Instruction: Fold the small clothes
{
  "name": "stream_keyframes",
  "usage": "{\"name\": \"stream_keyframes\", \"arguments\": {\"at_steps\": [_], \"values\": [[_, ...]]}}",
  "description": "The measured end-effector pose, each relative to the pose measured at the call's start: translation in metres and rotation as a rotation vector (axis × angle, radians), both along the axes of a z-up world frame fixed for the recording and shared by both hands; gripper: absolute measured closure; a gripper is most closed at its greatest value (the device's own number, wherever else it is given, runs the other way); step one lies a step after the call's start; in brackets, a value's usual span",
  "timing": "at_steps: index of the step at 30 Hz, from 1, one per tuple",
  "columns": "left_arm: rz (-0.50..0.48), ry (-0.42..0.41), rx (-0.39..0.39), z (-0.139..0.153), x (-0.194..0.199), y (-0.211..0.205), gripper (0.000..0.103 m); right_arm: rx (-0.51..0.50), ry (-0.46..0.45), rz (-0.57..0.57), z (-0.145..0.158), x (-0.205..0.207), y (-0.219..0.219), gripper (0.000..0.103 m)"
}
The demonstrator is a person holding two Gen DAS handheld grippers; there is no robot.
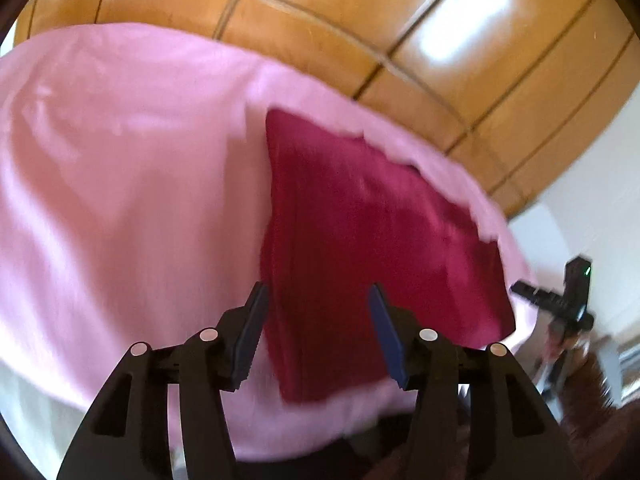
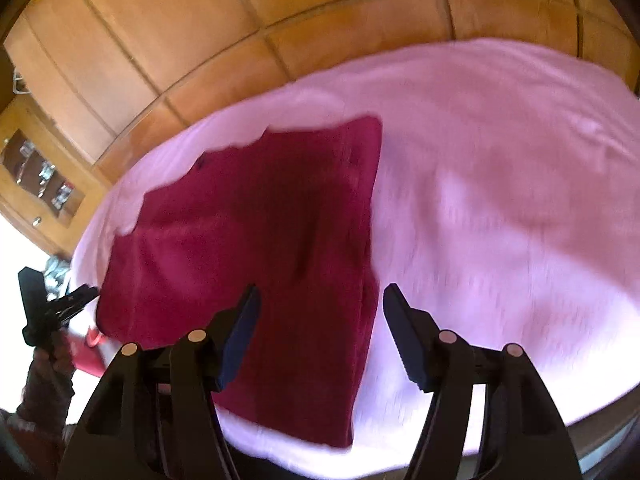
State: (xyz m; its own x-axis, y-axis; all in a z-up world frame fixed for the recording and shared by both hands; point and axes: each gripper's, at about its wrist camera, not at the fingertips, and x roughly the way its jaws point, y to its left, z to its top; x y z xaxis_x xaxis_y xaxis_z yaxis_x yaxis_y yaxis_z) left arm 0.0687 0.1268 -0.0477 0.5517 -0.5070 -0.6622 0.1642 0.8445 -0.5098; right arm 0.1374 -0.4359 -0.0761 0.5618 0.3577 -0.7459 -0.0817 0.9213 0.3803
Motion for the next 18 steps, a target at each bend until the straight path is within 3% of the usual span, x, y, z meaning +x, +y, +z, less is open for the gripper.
{"name": "stream_keyframes", "arguments": {"at_steps": [3, 5, 7, 9, 10, 11, 18], "values": [[0.015, -0.019, 0.010, -0.002, 0.031, -0.003, 0.052, -0.015, -0.003, -0.041, -0.007, 0.034, 0.005, 0.046], [0.008, -0.014, 0.005, -0.008, 0.045, -0.005, 0.052, -0.053, 0.011, -0.048, -0.013, 0.052, 0.012, 0.060], [0.007, -0.001, 0.006, -0.016, 0.060, -0.009, 0.052, -0.062, 0.031, -0.034, -0.020, 0.062, 0.019, 0.086], [-0.009, 0.012, 0.001, -0.022, 0.068, -0.014, 0.070, -0.094, 0.017, -0.021, -0.018, 0.059, 0.025, 0.095], [-0.025, 0.018, -0.001, -0.023, 0.070, -0.017, 0.086, -0.114, 0.007, -0.011, -0.014, 0.056, 0.028, 0.095], [-0.032, 0.008, 0.001, -0.021, 0.068, -0.015, 0.094, -0.134, -0.010, -0.003, -0.009, 0.051, 0.031, 0.095], [-0.047, -0.120, -0.029, 0.013, 0.051, -0.013, 0.096, -0.106, -0.158, 0.013, 0.044, 0.025, 0.039, 0.096]]}}
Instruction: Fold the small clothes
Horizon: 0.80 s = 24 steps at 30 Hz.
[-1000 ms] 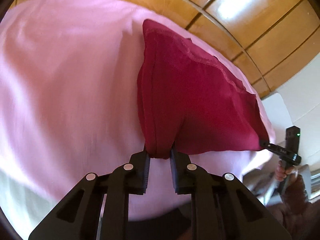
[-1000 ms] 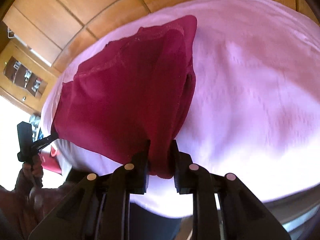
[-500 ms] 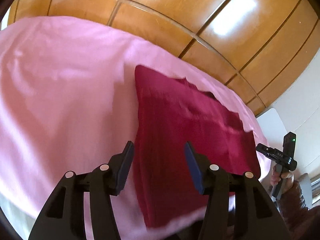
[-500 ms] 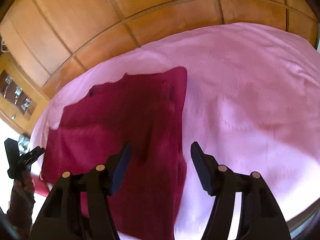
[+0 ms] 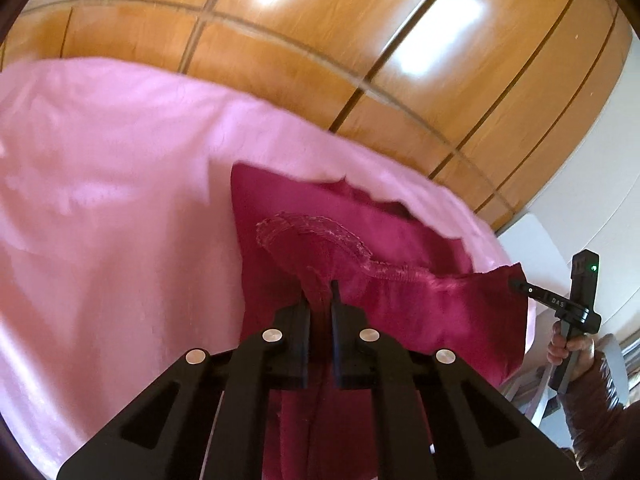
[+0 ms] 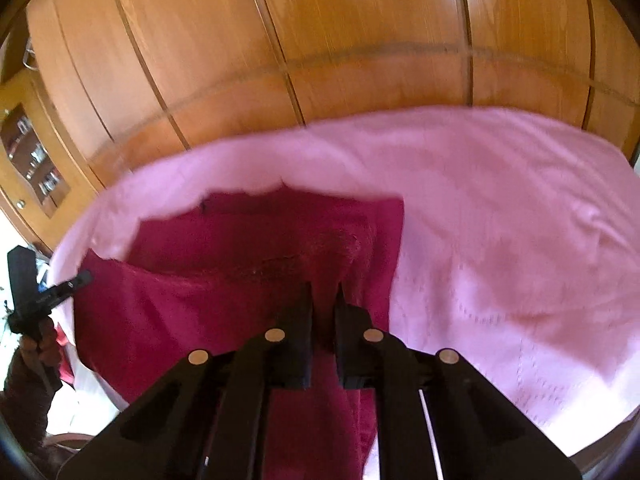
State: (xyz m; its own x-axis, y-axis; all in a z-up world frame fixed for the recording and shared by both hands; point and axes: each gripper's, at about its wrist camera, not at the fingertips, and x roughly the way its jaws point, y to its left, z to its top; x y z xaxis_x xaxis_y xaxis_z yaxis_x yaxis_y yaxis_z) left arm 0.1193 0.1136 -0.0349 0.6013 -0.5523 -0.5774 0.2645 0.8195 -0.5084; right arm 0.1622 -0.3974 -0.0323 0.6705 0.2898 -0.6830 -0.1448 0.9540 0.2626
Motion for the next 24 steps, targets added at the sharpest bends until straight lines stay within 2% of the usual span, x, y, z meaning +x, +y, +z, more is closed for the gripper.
{"name": "stream_keyframes", "arguments": {"at_steps": [5, 13, 17, 21, 22, 24], "values": [[0.035, -0.056, 0.032, 0.024, 0.016, -0.007, 0.096, 0.055, -0.046, -0.044, 0.015, 0.033, -0.005, 0.096], [0.121, -0.066, 0.127, 0.028, 0.095, -0.017, 0.096, 0.078, 0.006, -0.156, 0.002, 0.123, -0.016, 0.096], [0.139, -0.018, 0.199, 0.006, 0.134, -0.025, 0.096, 0.026, 0.096, -0.182, -0.033, 0.160, -0.016, 0.096], [0.168, 0.124, 0.315, -0.046, 0.164, -0.033, 0.096, -0.043, 0.191, -0.180, -0.077, 0.176, -0.009, 0.095], [0.165, 0.152, 0.316, -0.055, 0.167, -0.033, 0.096, -0.050, 0.202, -0.178, -0.081, 0.178, -0.008, 0.094], [0.173, 0.147, 0.318, -0.058, 0.167, -0.033, 0.095, -0.040, 0.193, -0.164, -0.078, 0.172, -0.011, 0.090]]}}
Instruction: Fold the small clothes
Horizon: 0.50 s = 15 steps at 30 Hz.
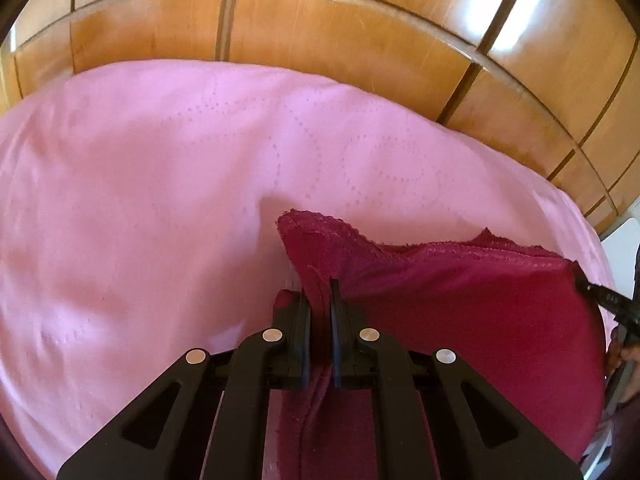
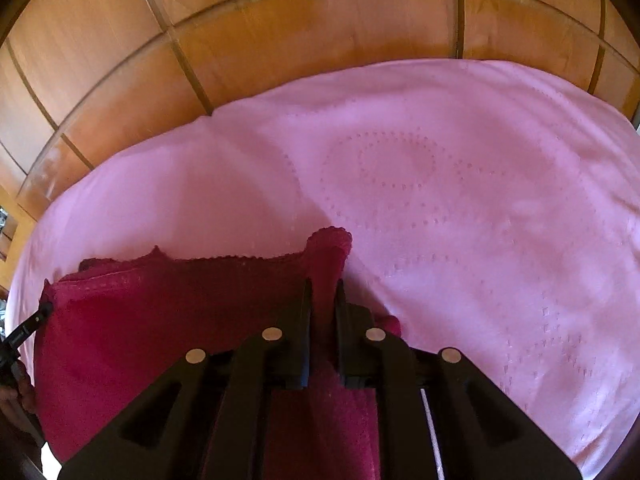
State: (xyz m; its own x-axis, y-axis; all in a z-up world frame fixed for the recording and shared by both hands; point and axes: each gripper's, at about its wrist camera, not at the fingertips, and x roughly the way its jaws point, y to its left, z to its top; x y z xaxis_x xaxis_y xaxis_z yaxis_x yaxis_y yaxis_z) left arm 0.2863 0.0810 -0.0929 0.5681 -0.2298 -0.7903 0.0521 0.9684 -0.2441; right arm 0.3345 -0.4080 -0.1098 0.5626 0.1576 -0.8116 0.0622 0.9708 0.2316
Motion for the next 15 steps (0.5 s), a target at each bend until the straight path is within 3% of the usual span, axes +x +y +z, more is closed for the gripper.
{"name": "stream_keyframes", "arguments": {"at_steps": [1, 3, 6, 10, 15], "values": [[0.002, 0.000, 0.009, 0.003, -0.001, 0.000, 0.095, 0.008, -0.005, 0.006, 0.005, -0.004, -0.003, 0.079], [0.007, -0.002, 0.030, 0.012, -0.007, -0.001, 0.095, 0.029, -0.027, 0.021, 0.016, -0.020, -0.010, 0.066], [0.032, -0.046, 0.054, 0.027, -0.027, 0.000, 0.095, 0.060, -0.066, 0.055, 0.034, -0.060, -0.026, 0.063], [0.023, -0.120, 0.045, 0.043, -0.070, -0.003, 0.095, 0.114, -0.052, 0.090, 0.039, -0.125, -0.049, 0.060], [-0.119, -0.149, 0.001, 0.044, -0.121, -0.037, 0.095, 0.183, 0.006, 0.142, 0.028, -0.204, -0.060, 0.058]]}}
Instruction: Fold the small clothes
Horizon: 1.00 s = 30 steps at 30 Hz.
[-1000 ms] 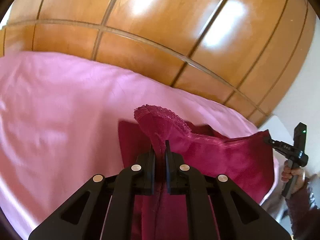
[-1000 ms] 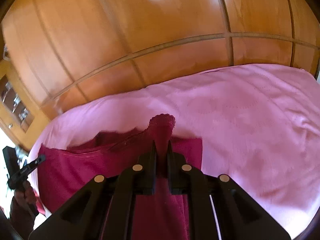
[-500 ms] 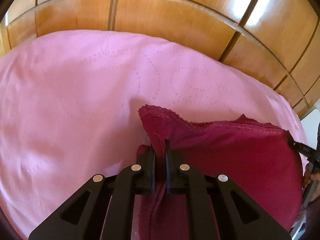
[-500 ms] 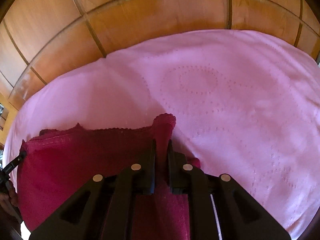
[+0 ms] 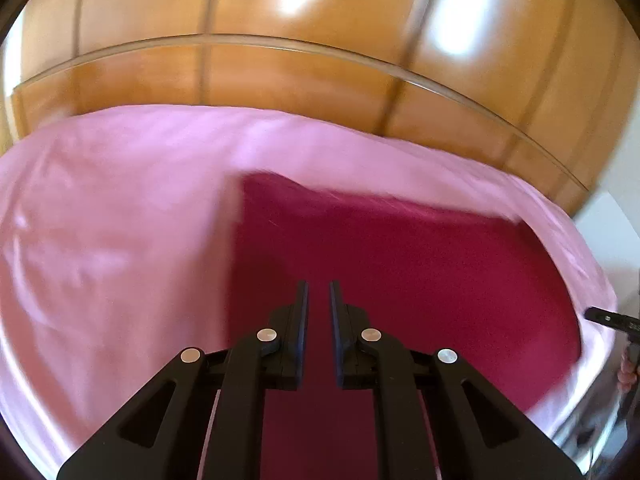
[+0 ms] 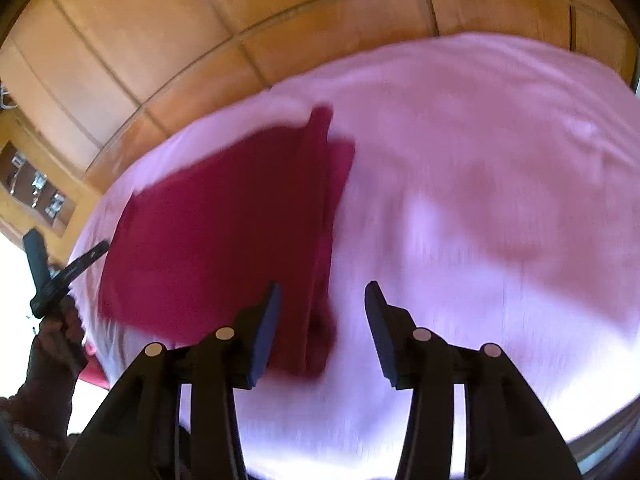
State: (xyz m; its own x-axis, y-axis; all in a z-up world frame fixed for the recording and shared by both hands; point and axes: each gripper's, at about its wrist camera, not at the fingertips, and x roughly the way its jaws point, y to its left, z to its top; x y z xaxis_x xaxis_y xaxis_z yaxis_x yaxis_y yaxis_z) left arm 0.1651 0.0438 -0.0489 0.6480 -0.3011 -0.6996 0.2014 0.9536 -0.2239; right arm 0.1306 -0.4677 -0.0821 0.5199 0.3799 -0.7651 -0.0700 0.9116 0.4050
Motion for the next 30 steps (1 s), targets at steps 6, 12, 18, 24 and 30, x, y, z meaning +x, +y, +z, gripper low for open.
{"name": "stream_keyframes", "arguments": {"at_steps": [6, 12, 18, 24, 30], "values": [[-0.175, -0.020, 0.100, -0.015, -0.034, -0.054, 0.095, 0.034, 0.025, 0.035, -0.024, -0.016, 0.017, 0.065], [-0.167, 0.001, 0.131, -0.027, -0.034, -0.048, 0.095, -0.086, -0.040, 0.071, -0.001, -0.020, 0.024, 0.097], [-0.162, 0.031, 0.069, -0.039, -0.036, -0.031, 0.095, -0.108, 0.094, -0.056, -0.047, -0.022, -0.004, 0.103], [-0.139, 0.045, 0.007, -0.025, -0.049, -0.010, 0.095, -0.099, 0.017, -0.147, -0.022, -0.041, -0.012, 0.072], [0.034, 0.043, -0.077, -0.012, -0.069, 0.063, 0.093, -0.138, -0.150, -0.073, 0.016, -0.028, 0.030, 0.044]]}}
